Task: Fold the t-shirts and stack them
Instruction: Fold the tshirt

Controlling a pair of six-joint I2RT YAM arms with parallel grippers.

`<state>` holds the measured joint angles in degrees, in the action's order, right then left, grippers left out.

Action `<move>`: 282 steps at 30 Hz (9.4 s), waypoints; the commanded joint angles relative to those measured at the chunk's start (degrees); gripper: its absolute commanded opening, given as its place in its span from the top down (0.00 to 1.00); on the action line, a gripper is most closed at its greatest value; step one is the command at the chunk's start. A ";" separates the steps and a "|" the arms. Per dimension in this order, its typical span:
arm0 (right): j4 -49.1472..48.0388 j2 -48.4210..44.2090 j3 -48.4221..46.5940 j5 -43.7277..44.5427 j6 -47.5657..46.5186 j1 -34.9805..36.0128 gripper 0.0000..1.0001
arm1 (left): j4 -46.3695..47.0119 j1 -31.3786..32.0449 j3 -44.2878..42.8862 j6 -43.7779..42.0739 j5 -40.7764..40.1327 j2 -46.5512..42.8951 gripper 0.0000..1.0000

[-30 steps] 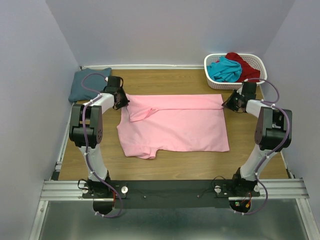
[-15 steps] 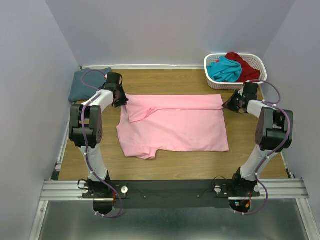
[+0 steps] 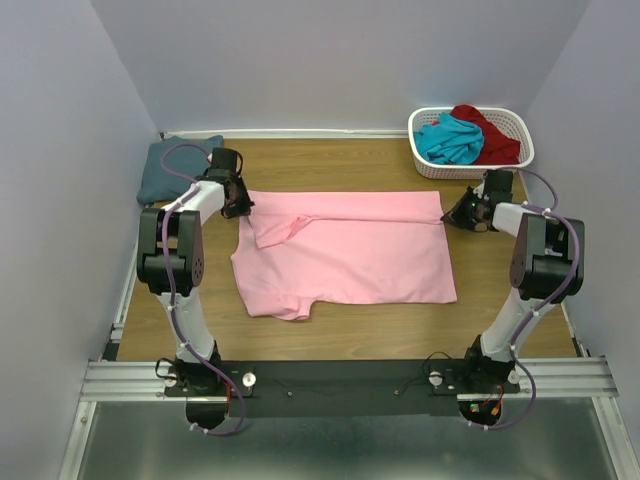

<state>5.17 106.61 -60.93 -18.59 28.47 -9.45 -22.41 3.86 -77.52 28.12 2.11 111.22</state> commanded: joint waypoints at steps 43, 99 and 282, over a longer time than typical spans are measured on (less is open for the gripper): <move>0.37 19.69 -18.61 -7.25 -11.33 -2.06 0.99 | 11.69 -3.41 -1.94 2.82 -7.12 8.40 0.96; 3.88 -39.02 19.53 -8.66 -6.76 12.71 0.25 | 5.10 23.04 7.29 -8.17 -9.14 -4.70 0.40; 29.54 -35.42 18.82 22.00 -2.20 14.64 0.31 | -12.74 18.47 37.71 16.35 -8.42 -33.69 1.00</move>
<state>30.55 72.38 -44.31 -2.24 23.59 5.26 -33.65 21.89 -39.59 45.01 -5.10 78.30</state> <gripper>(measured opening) 0.689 0.030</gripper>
